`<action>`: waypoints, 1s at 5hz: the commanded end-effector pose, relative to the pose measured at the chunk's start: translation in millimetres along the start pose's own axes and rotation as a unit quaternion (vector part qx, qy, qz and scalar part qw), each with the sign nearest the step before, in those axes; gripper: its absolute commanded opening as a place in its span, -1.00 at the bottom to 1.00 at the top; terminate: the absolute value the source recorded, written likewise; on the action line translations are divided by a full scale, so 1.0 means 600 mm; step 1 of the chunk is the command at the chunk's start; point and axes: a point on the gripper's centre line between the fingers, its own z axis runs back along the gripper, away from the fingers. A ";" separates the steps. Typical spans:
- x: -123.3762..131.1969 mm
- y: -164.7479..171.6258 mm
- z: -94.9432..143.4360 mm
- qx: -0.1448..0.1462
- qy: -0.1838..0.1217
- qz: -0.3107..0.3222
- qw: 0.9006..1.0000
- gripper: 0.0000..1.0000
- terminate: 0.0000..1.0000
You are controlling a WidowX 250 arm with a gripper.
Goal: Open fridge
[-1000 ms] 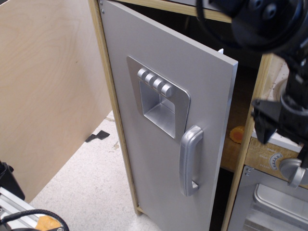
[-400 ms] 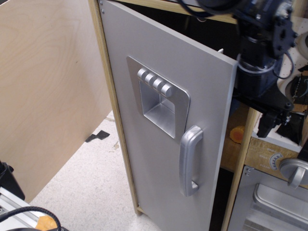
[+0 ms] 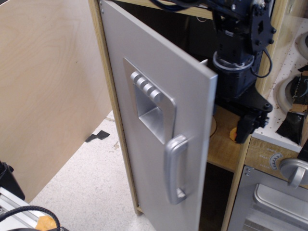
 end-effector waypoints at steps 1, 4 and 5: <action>-0.046 0.057 0.056 0.021 0.024 0.004 0.999 1.00 -1.00; -0.070 0.218 0.069 0.048 0.027 0.003 0.998 1.00 -1.00; -0.090 0.252 0.070 0.068 0.007 0.017 0.998 1.00 -1.00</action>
